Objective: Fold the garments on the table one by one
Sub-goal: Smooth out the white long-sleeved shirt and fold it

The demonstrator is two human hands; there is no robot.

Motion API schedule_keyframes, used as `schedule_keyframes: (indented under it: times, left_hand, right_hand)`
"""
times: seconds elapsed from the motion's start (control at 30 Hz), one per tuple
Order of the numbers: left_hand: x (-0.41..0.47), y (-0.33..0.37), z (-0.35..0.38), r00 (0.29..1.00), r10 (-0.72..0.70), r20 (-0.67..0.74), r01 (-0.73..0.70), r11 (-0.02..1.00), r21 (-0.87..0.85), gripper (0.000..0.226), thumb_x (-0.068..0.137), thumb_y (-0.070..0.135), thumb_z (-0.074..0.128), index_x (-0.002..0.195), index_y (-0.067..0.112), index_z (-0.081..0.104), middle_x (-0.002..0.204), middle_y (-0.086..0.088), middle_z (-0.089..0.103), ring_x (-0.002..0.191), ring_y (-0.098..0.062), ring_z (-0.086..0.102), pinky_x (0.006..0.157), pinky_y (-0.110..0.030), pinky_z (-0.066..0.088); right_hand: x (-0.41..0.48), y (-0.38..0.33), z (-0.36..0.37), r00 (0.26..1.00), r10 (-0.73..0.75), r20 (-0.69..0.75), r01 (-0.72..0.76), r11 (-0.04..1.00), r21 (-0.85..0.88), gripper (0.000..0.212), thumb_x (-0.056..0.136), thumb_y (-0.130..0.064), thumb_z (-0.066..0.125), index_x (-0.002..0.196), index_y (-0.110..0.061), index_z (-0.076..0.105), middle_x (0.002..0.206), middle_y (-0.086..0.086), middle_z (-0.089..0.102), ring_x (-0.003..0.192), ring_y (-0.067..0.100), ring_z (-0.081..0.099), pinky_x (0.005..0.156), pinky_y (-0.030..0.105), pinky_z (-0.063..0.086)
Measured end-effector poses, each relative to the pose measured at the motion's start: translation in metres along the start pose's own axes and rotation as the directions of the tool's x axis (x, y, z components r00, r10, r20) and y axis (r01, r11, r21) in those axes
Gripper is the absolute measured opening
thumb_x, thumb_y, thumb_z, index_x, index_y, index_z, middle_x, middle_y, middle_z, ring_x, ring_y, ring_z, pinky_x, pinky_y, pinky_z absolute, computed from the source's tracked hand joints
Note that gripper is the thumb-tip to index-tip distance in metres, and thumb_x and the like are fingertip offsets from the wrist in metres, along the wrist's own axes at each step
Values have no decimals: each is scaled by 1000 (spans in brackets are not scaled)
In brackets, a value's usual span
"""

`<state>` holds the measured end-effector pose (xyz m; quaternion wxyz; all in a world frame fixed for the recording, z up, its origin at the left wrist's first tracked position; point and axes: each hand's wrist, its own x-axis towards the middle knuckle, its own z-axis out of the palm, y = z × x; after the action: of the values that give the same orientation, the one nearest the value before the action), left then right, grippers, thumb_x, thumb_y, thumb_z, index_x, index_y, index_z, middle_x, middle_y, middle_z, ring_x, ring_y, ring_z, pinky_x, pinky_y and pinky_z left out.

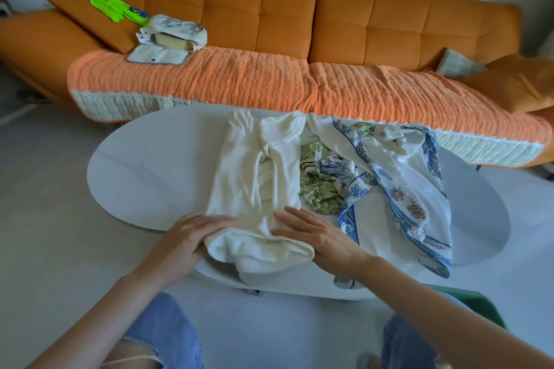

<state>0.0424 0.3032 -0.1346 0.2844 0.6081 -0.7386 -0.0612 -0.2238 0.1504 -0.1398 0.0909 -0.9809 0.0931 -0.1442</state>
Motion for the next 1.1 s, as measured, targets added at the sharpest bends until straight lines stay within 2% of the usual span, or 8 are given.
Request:
schedule_keyframes:
  times: [0.1,0.2,0.37,0.43,0.53,0.8,0.9,1.1]
  left_hand:
    - [0,10,0,997,-77,-7,76,990,-119,46,86,39,37,127,58,43,129,33,49,124,3,42,108,-10,19]
    - [3,22,-1,989,-145,-37,132,959,-251,30,86,58,35,113,67,45,116,33,57,114,3,50,100,-9,31]
    - [21,33,-3,913,-396,-99,288,797,-531,49,82,70,42,91,25,59,77,16,62,73,-4,56,75,-18,40]
    - [37,36,-5,851,-511,-126,343,720,-604,16,94,40,45,96,30,57,81,29,64,80,17,57,74,-1,37]
    - [68,30,-11,788,-586,-188,386,709,-590,17,98,27,43,107,20,56,93,18,61,92,-1,58,72,-4,38]
    - [95,3,-2,566,-823,56,690,435,-578,76,73,71,49,92,0,68,94,-20,69,92,-35,64,81,-38,48]
    - [82,0,0,593,-802,79,644,413,-644,40,74,45,72,88,8,66,87,-10,71,81,-27,67,78,-36,51]
    - [63,4,9,600,-799,30,653,468,-596,33,74,37,75,91,11,65,89,-5,69,89,-24,65,81,-33,49]
  right_hand:
    - [-3,-2,-16,980,165,110,-187,954,233,53,94,-50,36,133,-18,52,147,-3,40,141,15,26,118,31,16]
    - [-5,-7,-37,858,438,267,-509,660,552,78,75,-77,42,109,-11,64,123,-1,59,112,8,51,101,32,37]
    - [6,-15,-59,773,594,224,-497,347,795,36,95,-28,49,101,7,58,88,6,55,79,10,54,74,16,44]
    - [16,-15,-64,720,665,198,-511,315,800,39,95,-35,49,96,3,58,84,7,55,77,15,55,71,19,45]
    - [43,-6,-69,632,751,194,-540,247,804,41,94,-42,49,90,-3,59,79,8,59,71,20,59,62,24,49]
    - [78,23,-42,484,875,25,-732,389,560,52,90,-56,47,73,-7,50,62,2,43,54,15,40,51,26,28]
    - [54,19,-41,501,861,80,-738,377,559,64,70,-66,62,104,-12,62,88,1,68,76,20,65,66,34,54]
    - [26,0,-34,601,789,128,-638,377,672,19,74,-30,78,82,-17,67,79,-1,71,67,12,62,65,26,49]
